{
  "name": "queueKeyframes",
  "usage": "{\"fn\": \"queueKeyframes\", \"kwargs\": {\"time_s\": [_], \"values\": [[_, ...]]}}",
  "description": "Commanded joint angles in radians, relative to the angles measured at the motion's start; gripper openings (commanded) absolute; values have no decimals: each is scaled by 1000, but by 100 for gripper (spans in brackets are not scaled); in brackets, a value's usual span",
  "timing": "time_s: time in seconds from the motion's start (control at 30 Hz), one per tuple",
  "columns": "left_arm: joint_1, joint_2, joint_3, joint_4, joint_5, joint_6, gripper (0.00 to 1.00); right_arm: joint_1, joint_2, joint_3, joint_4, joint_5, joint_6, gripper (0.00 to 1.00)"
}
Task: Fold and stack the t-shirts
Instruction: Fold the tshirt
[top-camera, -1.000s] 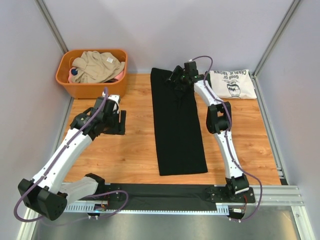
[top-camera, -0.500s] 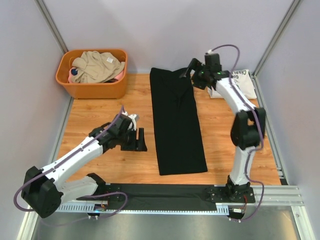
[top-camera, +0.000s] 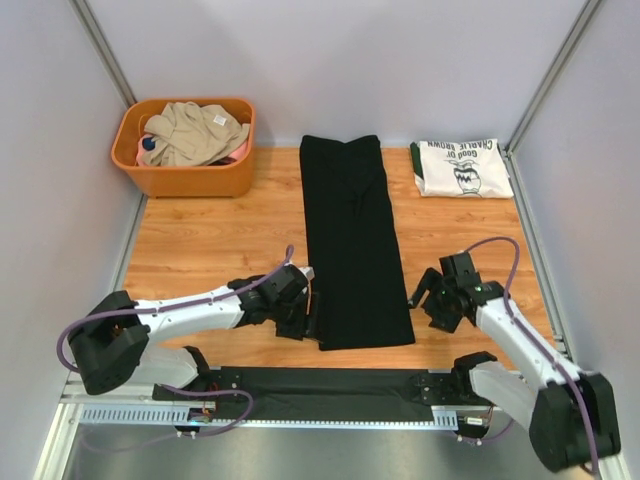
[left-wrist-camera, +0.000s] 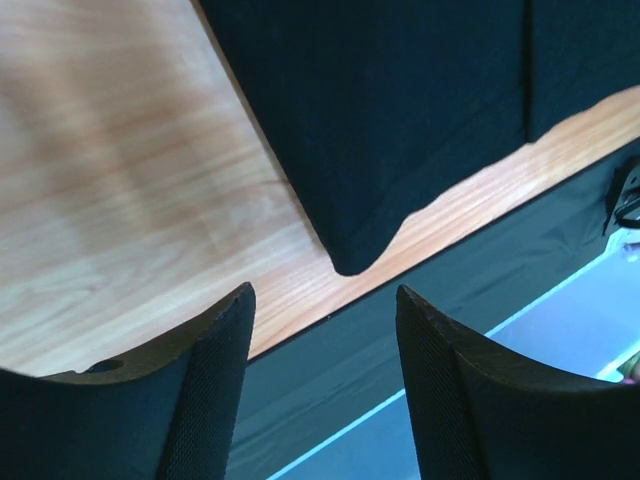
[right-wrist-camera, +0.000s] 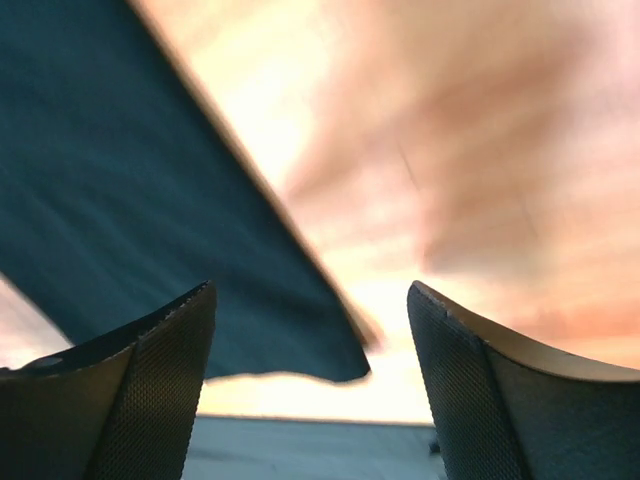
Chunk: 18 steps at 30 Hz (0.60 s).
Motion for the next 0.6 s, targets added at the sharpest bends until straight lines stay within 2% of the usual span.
{"fn": "queueKeyframes", "kwargs": {"time_s": [0.0, 0.23, 0.57], "values": [[-44, 1, -29, 57, -61, -120, 65, 17, -185, -27, -25, 26, 53, 77], [-72, 36, -73, 108, -84, -168, 63, 32, -223, -139, -39, -21, 55, 63], [-87, 57, -77, 111, -136, -190, 63, 162, -231, -185, -41, -9, 142, 61]]}}
